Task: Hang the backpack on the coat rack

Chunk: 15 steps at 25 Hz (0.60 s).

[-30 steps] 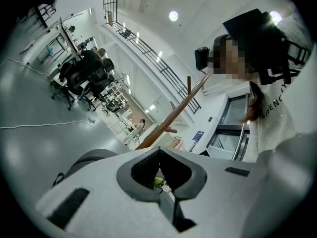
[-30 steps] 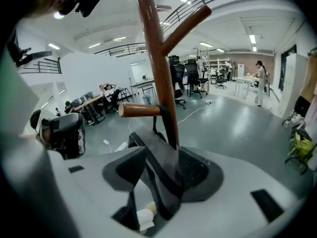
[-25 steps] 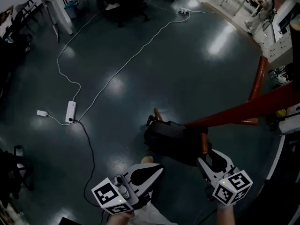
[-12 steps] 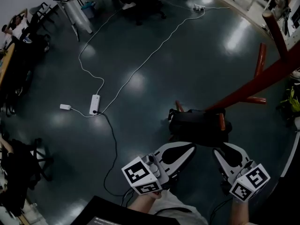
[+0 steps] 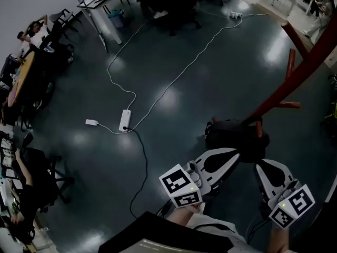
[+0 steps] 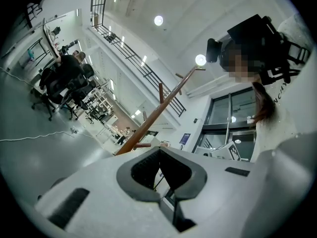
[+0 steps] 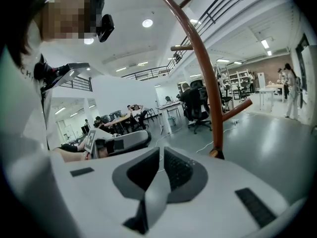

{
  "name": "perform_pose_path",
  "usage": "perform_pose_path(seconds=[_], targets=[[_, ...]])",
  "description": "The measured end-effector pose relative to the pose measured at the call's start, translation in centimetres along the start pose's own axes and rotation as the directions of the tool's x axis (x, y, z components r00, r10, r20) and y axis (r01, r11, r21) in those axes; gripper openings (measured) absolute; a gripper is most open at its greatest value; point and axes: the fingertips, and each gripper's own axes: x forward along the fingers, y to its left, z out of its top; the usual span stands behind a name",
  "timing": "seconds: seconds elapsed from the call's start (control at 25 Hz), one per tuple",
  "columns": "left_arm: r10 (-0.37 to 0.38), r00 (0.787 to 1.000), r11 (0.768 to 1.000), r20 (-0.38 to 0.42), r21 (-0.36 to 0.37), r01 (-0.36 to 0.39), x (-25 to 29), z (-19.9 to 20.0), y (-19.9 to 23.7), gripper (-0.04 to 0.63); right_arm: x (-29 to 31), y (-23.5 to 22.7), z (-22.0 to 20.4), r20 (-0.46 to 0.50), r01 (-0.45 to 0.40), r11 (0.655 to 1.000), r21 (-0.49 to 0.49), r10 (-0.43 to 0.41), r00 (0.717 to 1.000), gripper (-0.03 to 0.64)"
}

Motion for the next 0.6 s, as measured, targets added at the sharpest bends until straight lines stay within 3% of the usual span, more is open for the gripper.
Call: perform_pose_path(seconds=[0.6], targets=[[-0.037,0.999,0.996,-0.010,0.084,0.038,-0.7,2.0,-5.1,0.008,-5.8,7.6,5.3,0.195,-0.065,0.995,-0.081,0.080,0.977,0.018]])
